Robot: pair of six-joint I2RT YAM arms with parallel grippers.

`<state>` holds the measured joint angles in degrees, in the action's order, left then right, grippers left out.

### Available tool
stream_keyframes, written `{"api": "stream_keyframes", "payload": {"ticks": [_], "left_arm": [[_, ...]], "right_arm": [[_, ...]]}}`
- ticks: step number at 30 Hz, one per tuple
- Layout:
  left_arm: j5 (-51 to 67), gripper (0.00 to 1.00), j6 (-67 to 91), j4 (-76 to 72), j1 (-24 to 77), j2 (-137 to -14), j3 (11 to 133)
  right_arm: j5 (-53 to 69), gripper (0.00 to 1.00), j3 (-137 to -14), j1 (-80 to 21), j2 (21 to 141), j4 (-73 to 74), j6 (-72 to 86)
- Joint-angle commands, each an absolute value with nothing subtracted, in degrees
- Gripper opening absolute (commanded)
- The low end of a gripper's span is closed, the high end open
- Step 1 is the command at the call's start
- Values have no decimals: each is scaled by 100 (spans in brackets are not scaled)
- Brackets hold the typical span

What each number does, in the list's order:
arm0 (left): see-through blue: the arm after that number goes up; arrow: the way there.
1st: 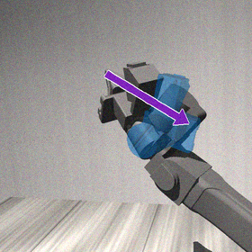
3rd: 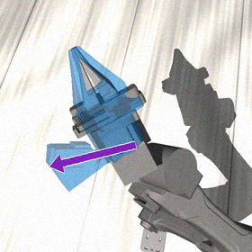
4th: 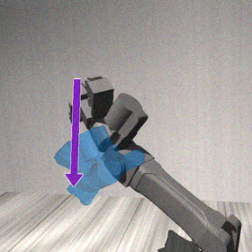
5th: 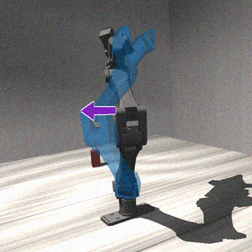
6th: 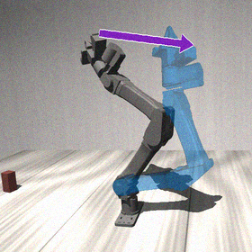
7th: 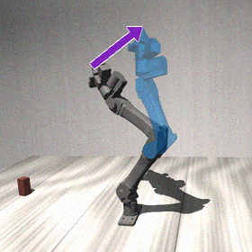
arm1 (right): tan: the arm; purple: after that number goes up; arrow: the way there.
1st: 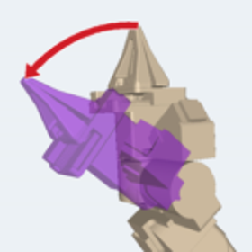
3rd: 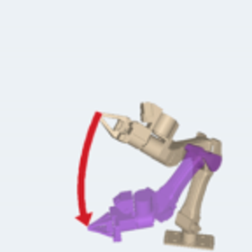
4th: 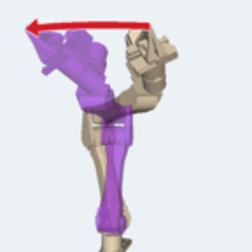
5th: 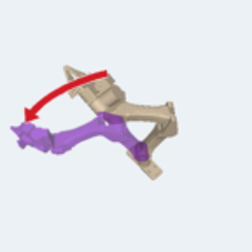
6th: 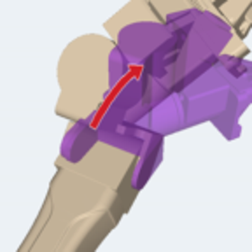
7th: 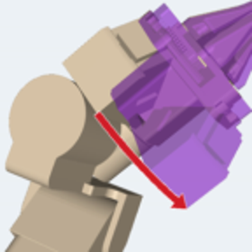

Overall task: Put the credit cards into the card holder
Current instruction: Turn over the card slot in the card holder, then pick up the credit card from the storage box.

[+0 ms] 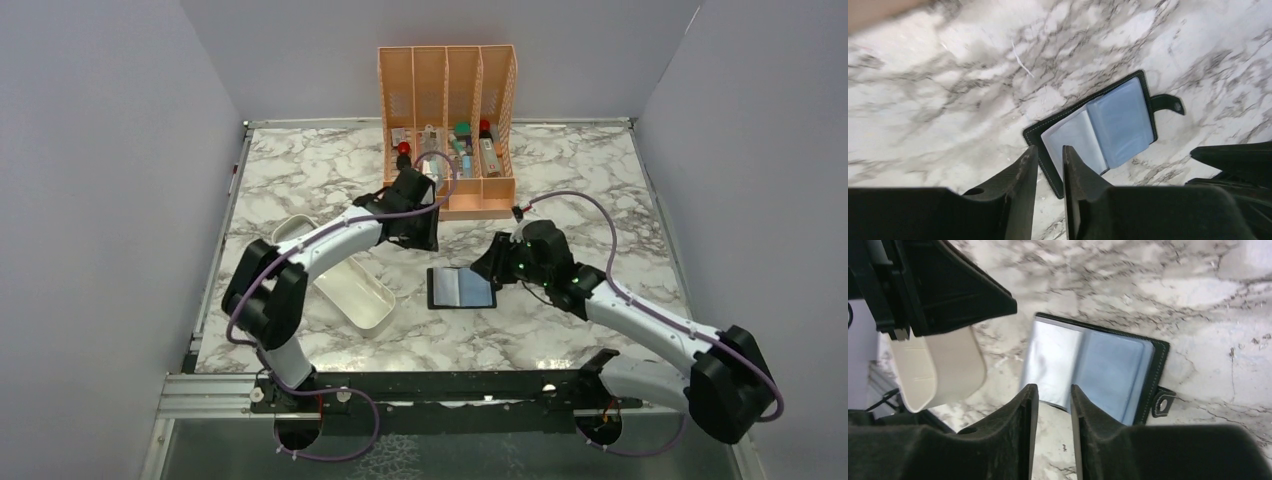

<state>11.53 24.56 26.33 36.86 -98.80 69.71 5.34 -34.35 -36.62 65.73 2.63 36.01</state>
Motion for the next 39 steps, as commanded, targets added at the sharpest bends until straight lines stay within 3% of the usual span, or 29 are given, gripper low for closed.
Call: {"api": "stream_keyframes", "payload": {"ticks": [1,3,5,6,9,13,17,19,28,33,39], "left_arm": [[-82,33,1890,3382,3679,-8852,7444],[-347,42,1753,3574,3677,-8606,7511],[-658,68,1625,3795,3676,-8381,7546],[-914,74,1592,3914,3679,-8288,7568],[-1731,78,1441,4268,3670,-8038,7621],[-2166,79,653,4329,3649,-7646,7241],[-2369,77,-35,4160,3622,-7169,6747],[-2442,77,-447,3970,3565,-6898,6422],[-1947,75,-2685,3265,2928,-5948,5264],[-2330,73,-2717,3123,2124,-6733,5310],[-1564,73,-2439,2703,1337,-7211,5313]], "right_arm": [[1048,39,-3210,-3648,6007,16,3344],[1129,41,-3243,-3647,5876,106,3301],[1178,44,-3264,-3647,5750,195,3219],[1190,46,-3249,-3647,5668,197,3184],[1271,55,-3179,-3648,5454,212,3140],[1590,68,-3202,-3647,5256,397,3171],[1934,89,-3147,-3650,4974,446,3206],[2000,93,-3201,-3648,4848,589,3116],[2328,98,-3414,-3647,4048,1208,2972],[2444,98,-3637,-3649,4041,1539,2882],[2228,98,-3764,-3647,3701,1960,2742]]}}
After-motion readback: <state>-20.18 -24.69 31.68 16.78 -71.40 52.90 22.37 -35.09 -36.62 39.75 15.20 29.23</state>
